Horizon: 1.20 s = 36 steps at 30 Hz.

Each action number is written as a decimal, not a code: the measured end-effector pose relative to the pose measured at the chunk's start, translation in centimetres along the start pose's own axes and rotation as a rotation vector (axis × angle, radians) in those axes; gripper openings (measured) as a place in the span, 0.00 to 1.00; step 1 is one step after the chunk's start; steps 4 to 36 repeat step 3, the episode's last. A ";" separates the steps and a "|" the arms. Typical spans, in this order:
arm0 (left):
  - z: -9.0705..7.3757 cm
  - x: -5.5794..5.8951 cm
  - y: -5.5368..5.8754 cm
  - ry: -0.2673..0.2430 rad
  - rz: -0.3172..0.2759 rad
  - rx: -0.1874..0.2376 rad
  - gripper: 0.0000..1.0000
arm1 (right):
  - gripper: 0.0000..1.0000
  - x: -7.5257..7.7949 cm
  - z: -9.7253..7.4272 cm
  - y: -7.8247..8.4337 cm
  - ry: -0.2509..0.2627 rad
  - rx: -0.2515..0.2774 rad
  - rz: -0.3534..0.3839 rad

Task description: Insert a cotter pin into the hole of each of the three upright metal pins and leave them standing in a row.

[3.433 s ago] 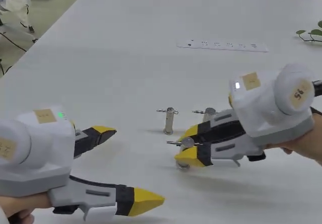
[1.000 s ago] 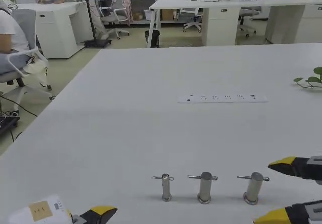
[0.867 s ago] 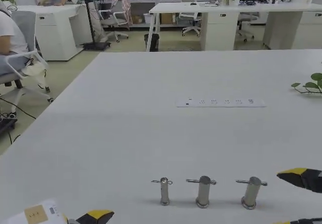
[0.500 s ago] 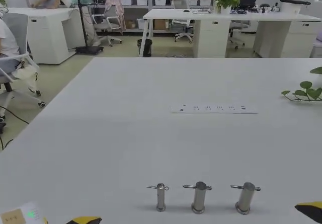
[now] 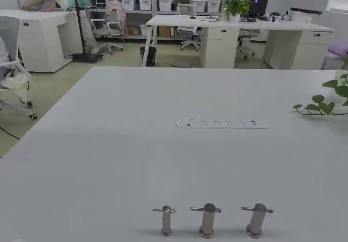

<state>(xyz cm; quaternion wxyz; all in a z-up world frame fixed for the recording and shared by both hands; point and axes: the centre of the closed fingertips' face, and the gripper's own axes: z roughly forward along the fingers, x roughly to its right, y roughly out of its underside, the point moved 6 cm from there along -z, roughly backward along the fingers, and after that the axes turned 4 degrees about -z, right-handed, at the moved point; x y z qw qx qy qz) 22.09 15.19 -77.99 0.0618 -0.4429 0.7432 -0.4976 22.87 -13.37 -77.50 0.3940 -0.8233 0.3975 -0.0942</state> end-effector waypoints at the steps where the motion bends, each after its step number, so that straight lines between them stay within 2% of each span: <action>1: 0.0 0.0 0.1 -0.002 -0.003 -0.004 0.99 | 1.00 0.0 0.0 0.2 0.004 -0.010 0.007; 36: 0.0 0.0 0.1 -0.005 -0.002 -0.005 0.99 | 1.00 0.1 -0.1 0.2 0.009 -0.014 0.008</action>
